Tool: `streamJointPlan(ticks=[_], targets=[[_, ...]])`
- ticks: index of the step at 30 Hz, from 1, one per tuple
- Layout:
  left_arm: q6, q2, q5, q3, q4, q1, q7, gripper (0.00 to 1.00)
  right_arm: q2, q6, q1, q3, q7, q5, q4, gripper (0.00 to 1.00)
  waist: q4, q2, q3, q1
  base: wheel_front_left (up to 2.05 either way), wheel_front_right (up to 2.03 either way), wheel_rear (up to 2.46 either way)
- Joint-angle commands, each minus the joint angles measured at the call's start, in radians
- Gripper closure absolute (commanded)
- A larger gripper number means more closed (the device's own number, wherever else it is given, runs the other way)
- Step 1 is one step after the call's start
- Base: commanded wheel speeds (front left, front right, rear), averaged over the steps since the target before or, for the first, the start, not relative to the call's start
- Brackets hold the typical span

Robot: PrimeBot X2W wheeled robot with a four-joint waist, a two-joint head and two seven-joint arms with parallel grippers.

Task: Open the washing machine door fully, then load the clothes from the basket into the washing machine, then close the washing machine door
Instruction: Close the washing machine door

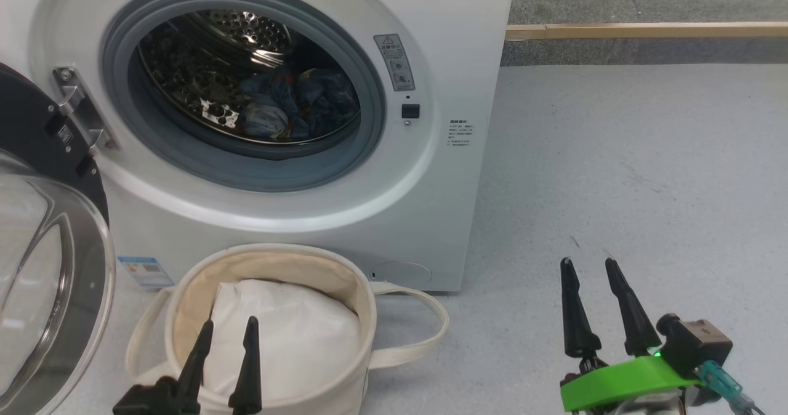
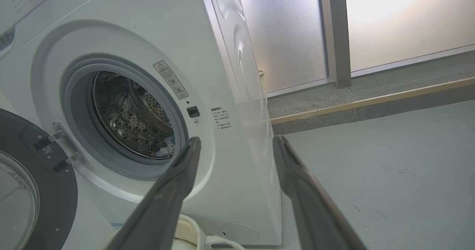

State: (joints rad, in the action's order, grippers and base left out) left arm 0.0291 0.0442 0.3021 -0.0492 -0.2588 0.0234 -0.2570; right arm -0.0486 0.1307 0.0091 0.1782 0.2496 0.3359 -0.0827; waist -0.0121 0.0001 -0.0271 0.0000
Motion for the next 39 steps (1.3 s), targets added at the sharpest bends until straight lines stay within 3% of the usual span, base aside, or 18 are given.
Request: streamJointPlan(ticks=[1, 39], targets=[[-0.005, 0.006, -0.005, 0.031, 0.039, -0.034, -0.005, 0.0, -0.002, 0.0, -0.027, 0.023, 0.012, -0.003, 0.03, 0.0, 0.0, -0.0001, 0.002, 0.0, 0.0, 0.0, 0.0], [-0.015, 0.006, -0.003, 0.043, 0.047, -0.047, -0.005, 0.0, -0.002, 0.0, -0.032, -0.027, 0.012, -0.028, -0.037, 0.0, -0.021, -0.0001, 0.018, 0.0, 0.0, 0.0, 0.0]])
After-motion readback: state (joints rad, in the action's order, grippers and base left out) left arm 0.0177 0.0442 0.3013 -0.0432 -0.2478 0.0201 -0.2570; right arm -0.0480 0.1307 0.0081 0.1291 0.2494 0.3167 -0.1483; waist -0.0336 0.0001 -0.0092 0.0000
